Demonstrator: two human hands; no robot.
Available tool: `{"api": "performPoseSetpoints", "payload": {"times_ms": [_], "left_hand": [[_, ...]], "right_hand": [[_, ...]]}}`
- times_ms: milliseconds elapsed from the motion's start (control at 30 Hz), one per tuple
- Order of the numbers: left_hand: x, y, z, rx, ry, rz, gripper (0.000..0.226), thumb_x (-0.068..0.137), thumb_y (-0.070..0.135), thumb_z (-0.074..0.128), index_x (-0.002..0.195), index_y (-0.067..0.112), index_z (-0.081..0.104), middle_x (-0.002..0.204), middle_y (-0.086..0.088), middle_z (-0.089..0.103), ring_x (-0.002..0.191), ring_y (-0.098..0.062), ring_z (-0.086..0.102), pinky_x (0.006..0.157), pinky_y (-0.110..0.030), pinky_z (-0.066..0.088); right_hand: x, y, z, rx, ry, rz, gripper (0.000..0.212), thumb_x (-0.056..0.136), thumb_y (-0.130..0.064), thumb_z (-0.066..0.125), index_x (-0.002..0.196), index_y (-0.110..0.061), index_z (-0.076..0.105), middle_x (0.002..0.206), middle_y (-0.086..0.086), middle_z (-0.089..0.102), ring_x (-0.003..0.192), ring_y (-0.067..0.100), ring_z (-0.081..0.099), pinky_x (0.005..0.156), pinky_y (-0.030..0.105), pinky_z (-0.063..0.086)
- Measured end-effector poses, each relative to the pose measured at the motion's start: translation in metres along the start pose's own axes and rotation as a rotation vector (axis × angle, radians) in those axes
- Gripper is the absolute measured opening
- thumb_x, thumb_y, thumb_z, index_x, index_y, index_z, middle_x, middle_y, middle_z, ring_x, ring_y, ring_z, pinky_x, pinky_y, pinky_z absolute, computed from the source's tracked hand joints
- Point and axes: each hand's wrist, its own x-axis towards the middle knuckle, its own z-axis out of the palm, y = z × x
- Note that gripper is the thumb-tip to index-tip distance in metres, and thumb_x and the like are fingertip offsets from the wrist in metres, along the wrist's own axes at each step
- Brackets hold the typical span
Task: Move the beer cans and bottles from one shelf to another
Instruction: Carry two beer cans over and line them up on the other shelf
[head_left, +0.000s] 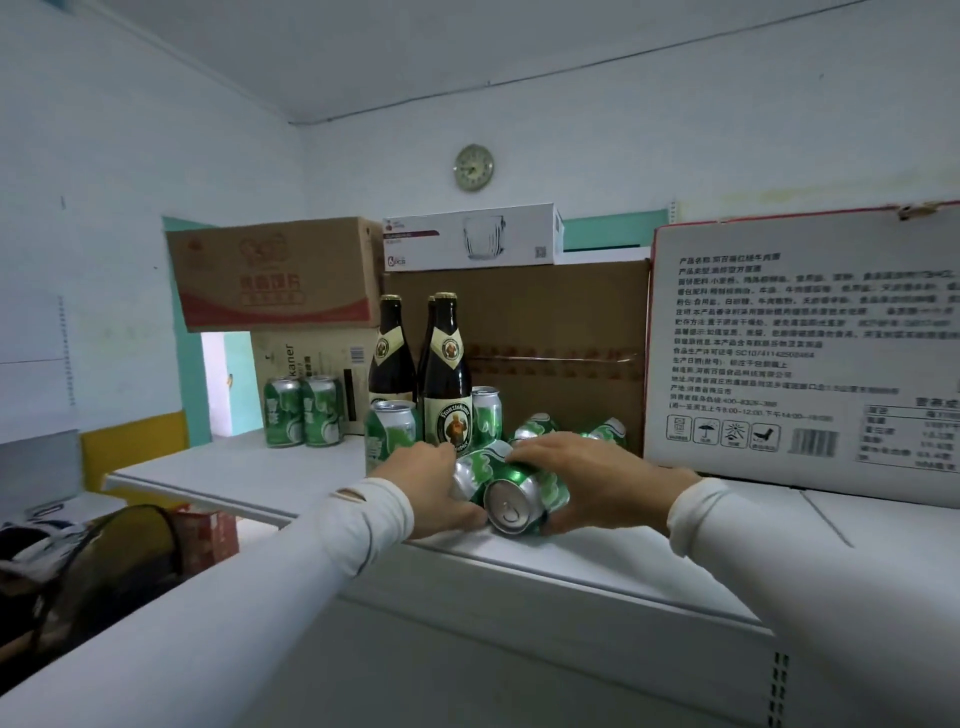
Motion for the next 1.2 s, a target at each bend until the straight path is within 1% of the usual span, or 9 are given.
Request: {"api": "performPoseSetpoints", "payload": {"times_ms": [133,267,367,500,600,667,833,1067,1200], "left_hand": [[0.007,-0.006,0.002,-0.027,0.015,0.014,0.053,0.076,0.057,0.066,0.104,0.015,0.051,0.103,-0.005,0.06,0.086,-0.023,0.054,0.072,-0.031,0.045],[0.01,-0.011,-0.014,-0.04,0.051,0.127,0.047,0.072,0.05,0.073,0.1,0.016,0.053,0.1,-0.004,0.062,0.085,-0.022,0.055,0.071,-0.03,0.046],[0.014,-0.014,-0.038,-0.085,0.018,0.256,0.054,0.071,0.042,0.078,0.113,0.017,0.056,0.102,0.001,0.063,0.087,-0.02,0.057,0.077,-0.032,0.05],[0.024,-0.009,-0.071,-0.113,-0.076,0.423,0.071,0.074,0.037,0.078,0.137,0.022,0.048,0.127,0.002,0.054,0.11,-0.019,0.055,0.097,-0.031,0.046],[0.035,0.001,-0.08,-0.142,-0.165,0.537,0.07,0.077,0.03,0.077,0.139,0.025,0.044,0.129,0.003,0.054,0.108,-0.017,0.054,0.096,-0.031,0.045],[0.045,0.007,-0.077,-0.186,-0.202,0.584,0.07,0.079,0.026,0.076,0.14,0.026,0.042,0.132,0.003,0.053,0.11,-0.016,0.055,0.098,-0.032,0.045],[0.064,0.025,-0.05,-0.439,-0.178,0.637,0.067,0.084,0.018,0.068,0.144,0.02,0.039,0.143,0.005,0.045,0.127,-0.013,0.047,0.11,-0.029,0.036],[0.066,0.037,-0.022,-0.617,-0.019,0.594,0.061,0.084,0.029,0.071,0.138,0.019,0.047,0.138,0.003,0.051,0.12,-0.01,0.049,0.097,-0.017,0.036],[0.067,0.036,-0.022,-0.609,-0.006,0.509,0.07,0.077,0.043,0.075,0.136,0.018,0.048,0.136,0.005,0.05,0.124,-0.012,0.047,0.103,-0.025,0.038]], "right_hand": [[0.003,-0.003,0.001,0.013,0.004,0.041,0.079,0.074,-0.045,0.081,0.142,-0.031,0.041,0.136,-0.007,0.055,0.121,0.017,0.052,0.1,0.035,0.046],[-0.006,-0.006,-0.01,0.06,0.042,0.158,0.075,0.074,-0.044,0.081,0.139,-0.027,0.046,0.127,-0.006,0.061,0.112,0.017,0.057,0.094,0.031,0.047],[-0.014,-0.002,-0.023,0.21,0.119,0.339,0.069,0.07,-0.049,0.083,0.128,-0.025,0.055,0.114,-0.005,0.065,0.102,0.017,0.061,0.091,0.036,0.052],[-0.032,0.006,-0.028,0.411,0.18,0.531,0.05,0.068,-0.05,0.083,0.103,-0.019,0.064,0.093,-0.004,0.068,0.087,0.014,0.065,0.082,0.035,0.057],[-0.049,0.009,-0.03,0.545,0.212,0.599,0.043,0.073,-0.045,0.082,0.096,-0.012,0.067,0.09,0.005,0.072,0.087,0.022,0.069,0.081,0.04,0.06],[-0.06,0.01,-0.03,0.669,0.226,0.629,0.039,0.077,-0.04,0.08,0.102,-0.013,0.066,0.096,0.004,0.073,0.092,0.022,0.07,0.082,0.042,0.06],[-0.068,0.011,-0.026,0.729,0.243,0.658,0.049,0.08,-0.039,0.078,0.12,-0.018,0.058,0.109,0.003,0.069,0.1,0.019,0.068,0.083,0.04,0.06],[-0.065,0.015,-0.03,0.584,0.257,0.623,0.054,0.071,-0.056,0.078,0.114,-0.027,0.06,0.1,-0.008,0.068,0.094,0.012,0.066,0.088,0.043,0.057],[-0.056,0.015,-0.036,0.546,0.237,0.609,0.056,0.064,-0.061,0.08,0.102,-0.023,0.064,0.092,-0.001,0.07,0.089,0.019,0.069,0.082,0.045,0.059]]}}
